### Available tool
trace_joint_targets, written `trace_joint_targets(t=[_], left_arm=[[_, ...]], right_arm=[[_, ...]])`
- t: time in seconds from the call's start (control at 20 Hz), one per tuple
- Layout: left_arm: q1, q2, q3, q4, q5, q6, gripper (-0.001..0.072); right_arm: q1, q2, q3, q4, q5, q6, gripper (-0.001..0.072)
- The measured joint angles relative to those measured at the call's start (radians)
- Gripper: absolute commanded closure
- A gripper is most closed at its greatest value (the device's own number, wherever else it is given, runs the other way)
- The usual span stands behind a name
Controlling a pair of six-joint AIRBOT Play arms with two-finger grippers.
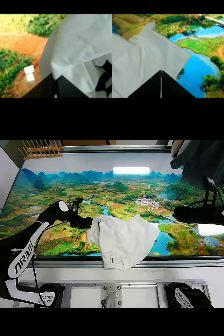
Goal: Fold the clothes and pants, and hang the long-sleeved shirts on hangers.
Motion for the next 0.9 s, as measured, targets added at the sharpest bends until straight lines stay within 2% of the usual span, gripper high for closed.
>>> trace_joint_targets(t=[0.05, 0.1, 0.35, 0.75, 0.8, 0.85, 0.9], left_arm=[[0.003, -0.004, 0.021, 0.01, -0.008, 0.0, 0.0699], [0.007, -0.007, 0.038, 0.017, -0.018, -0.001, 0.0699], [0.011, -0.013, 0.089, 0.035, -0.037, -0.004, 0.0699], [0.006, -0.014, 0.101, 0.04, -0.045, -0.003, 0.0699], [0.006, -0.014, 0.101, 0.042, -0.045, -0.004, 0.0699], [0.006, -0.014, 0.101, 0.042, -0.045, -0.004, 0.07], [0.006, -0.014, 0.101, 0.042, -0.045, -0.004, 0.07]], right_arm=[[-0.026, -0.008, -0.042, -0.009, 0.007, 0.006, 0.0308], [-0.051, -0.018, -0.085, -0.015, 0.008, 0.011, 0.0094], [-0.097, -0.131, -0.301, 0.054, -0.048, 0.017, 0.0127], [0.105, -0.306, -0.394, 0.231, -0.205, -0.01, 0.0133], [0.13, -0.314, -0.395, 0.243, -0.216, -0.01, 0.0326], [0.155, -0.321, -0.397, 0.247, -0.237, -0.013, 0.065], [0.173, -0.326, -0.398, 0.244, -0.251, -0.017, 0.0705]])
